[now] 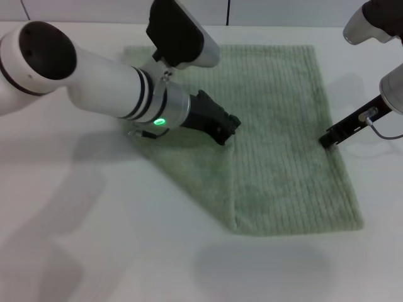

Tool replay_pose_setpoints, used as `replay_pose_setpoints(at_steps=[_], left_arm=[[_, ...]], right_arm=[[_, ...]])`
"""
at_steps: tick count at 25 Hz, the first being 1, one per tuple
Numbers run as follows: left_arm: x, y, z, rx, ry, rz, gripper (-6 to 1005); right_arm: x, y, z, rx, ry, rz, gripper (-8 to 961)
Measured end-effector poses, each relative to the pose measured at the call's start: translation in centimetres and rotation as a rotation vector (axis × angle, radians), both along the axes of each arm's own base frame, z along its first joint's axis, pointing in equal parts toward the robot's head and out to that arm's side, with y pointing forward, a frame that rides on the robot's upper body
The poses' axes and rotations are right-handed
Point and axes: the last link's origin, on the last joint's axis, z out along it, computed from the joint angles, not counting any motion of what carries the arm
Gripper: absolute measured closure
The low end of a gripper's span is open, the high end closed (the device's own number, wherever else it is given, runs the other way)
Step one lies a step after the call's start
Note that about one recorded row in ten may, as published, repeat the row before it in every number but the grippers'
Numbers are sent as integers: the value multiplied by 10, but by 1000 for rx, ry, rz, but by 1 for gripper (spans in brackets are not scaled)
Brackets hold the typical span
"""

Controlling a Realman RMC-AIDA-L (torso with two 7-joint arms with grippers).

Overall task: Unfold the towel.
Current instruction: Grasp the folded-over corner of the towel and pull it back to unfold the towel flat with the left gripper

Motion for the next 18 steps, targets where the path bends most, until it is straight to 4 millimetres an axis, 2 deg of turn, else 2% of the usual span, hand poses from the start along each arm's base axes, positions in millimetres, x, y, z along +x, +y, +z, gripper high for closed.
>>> replay_pose_setpoints(at_steps=[4, 6, 8, 11, 12, 16, 18], left_arm=[[-4, -1, 13, 5, -16, 13, 987], [-4, -1, 13, 5, -16, 13, 985], [-7, -5, 30, 5, -36, 18, 982], [-8, -5, 33, 6, -37, 17, 979], [-12, -8, 42, 1, -36, 25, 978], [-13, -8, 44, 0, -35, 27, 973], [-18, -10, 56, 2, -38, 41, 971]], right_arm=[[0, 0, 0, -1, 0, 0, 955], [0, 0, 0, -2, -1, 0, 955], [0, 0, 1, -2, -2, 0, 954], [0, 0, 1, -2, -2, 0, 954], [0, 0, 1, -2, -2, 0, 954], [0, 0, 1, -3, -4, 2, 955], [0, 0, 1, -3, -4, 2, 955]])
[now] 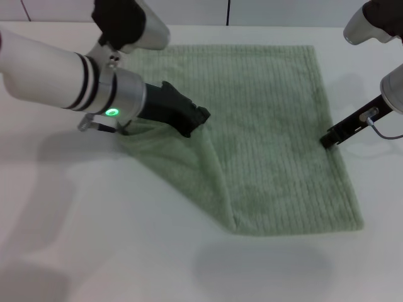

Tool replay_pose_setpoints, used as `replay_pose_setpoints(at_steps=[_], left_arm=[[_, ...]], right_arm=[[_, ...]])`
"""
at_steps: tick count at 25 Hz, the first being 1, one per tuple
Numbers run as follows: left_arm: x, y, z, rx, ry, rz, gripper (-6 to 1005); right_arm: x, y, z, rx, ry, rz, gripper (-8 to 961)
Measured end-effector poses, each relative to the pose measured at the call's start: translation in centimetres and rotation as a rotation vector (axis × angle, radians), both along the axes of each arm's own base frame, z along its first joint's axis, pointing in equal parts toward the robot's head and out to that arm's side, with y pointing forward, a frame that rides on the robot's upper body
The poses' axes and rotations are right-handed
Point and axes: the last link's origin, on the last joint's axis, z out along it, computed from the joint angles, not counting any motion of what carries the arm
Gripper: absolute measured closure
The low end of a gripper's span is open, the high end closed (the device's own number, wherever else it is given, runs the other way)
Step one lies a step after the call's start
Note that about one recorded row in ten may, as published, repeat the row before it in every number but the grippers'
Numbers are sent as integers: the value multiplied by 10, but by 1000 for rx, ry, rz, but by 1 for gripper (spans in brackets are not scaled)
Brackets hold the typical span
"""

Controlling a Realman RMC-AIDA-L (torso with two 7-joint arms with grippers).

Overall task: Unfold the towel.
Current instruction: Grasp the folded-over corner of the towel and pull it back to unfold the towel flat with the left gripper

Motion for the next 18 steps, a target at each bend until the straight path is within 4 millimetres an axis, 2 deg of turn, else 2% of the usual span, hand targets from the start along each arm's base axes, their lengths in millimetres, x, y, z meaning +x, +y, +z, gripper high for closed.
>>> replay_pose_setpoints(at_steps=[4, 5, 7, 18], left_arm=[[-1, -1, 6, -1, -3, 3, 967], [-3, -7, 15, -23, 2, -4, 965], [-4, -10, 19, -31, 6, -4, 963], [-6, -23, 28, -85, 16, -11, 951]], right_arm=[[1, 0, 0, -1, -8, 1, 955], [1, 0, 0, -1, -9, 1, 955], [1, 0, 0, -1, -9, 1, 955], [1, 0, 0, -1, -11, 3, 954]])
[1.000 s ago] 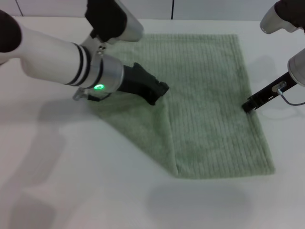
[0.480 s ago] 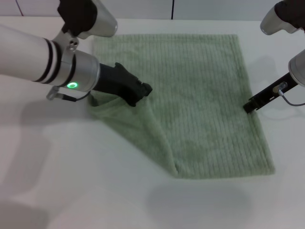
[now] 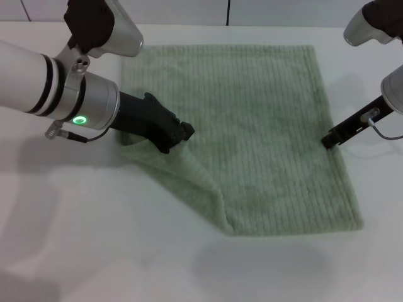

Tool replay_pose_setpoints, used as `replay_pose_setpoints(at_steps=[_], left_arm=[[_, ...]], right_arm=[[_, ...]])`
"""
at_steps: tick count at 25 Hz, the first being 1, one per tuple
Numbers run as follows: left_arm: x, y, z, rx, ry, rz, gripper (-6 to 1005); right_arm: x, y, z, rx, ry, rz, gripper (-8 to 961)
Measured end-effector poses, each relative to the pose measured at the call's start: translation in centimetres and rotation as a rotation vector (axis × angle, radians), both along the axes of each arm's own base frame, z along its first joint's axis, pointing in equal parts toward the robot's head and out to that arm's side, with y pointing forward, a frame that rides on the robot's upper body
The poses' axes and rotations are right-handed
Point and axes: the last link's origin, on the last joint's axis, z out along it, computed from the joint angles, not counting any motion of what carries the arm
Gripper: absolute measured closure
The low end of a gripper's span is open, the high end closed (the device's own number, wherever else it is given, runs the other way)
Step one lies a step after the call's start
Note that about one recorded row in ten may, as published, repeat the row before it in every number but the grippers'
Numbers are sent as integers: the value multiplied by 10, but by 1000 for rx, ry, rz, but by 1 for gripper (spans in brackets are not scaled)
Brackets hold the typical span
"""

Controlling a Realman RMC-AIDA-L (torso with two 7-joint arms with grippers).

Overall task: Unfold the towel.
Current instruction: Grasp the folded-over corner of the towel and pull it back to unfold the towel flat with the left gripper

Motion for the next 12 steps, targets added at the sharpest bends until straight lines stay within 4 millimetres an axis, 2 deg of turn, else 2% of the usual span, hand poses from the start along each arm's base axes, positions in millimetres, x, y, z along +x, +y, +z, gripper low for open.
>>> replay_pose_setpoints(at_steps=[12], left_arm=[[2, -15, 19, -51, 7, -36, 937]], right_arm=[[0, 0, 0, 2, 1, 1, 954]])
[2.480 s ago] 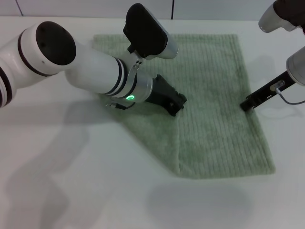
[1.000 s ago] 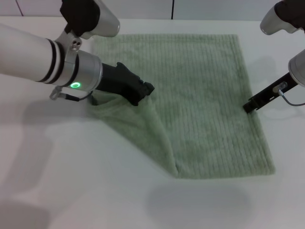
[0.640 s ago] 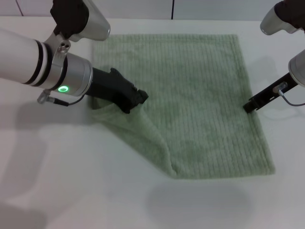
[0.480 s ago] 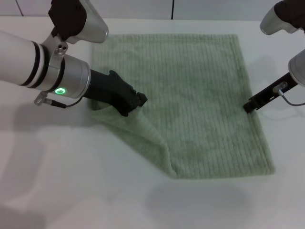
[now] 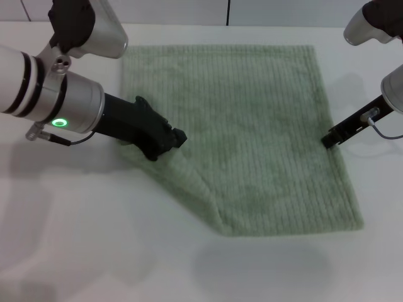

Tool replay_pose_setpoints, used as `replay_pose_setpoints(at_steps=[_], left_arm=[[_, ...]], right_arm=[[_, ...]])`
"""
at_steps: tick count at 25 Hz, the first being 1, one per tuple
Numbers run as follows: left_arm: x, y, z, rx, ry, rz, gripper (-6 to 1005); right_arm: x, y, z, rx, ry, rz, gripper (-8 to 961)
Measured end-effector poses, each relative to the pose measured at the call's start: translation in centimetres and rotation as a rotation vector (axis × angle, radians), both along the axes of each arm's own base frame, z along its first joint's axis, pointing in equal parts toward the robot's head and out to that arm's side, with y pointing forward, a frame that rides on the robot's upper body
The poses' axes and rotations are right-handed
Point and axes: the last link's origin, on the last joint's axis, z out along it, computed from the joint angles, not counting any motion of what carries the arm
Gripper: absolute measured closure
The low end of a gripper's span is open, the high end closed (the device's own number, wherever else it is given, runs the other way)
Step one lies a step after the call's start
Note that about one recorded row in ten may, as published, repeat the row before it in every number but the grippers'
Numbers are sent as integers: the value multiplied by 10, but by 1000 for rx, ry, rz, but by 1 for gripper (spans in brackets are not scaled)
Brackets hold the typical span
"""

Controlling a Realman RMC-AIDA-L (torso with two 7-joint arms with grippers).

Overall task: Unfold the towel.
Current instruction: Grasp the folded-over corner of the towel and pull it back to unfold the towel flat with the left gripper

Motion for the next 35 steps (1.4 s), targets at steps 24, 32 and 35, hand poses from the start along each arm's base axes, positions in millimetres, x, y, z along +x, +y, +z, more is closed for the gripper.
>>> replay_pose_setpoints(at_steps=[24, 32, 35], left_arm=[[-22, -21, 17, -128, 65, 56, 910], [-28, -27, 15, -191, 142, 72, 901], [-28, -26, 15, -196, 173, 84, 898]], right_arm=[[-1, 1, 1, 3, -1, -2, 955], [-2, 2, 1, 5, -3, 0, 954], [-3, 3, 2, 6, -4, 2, 954]])
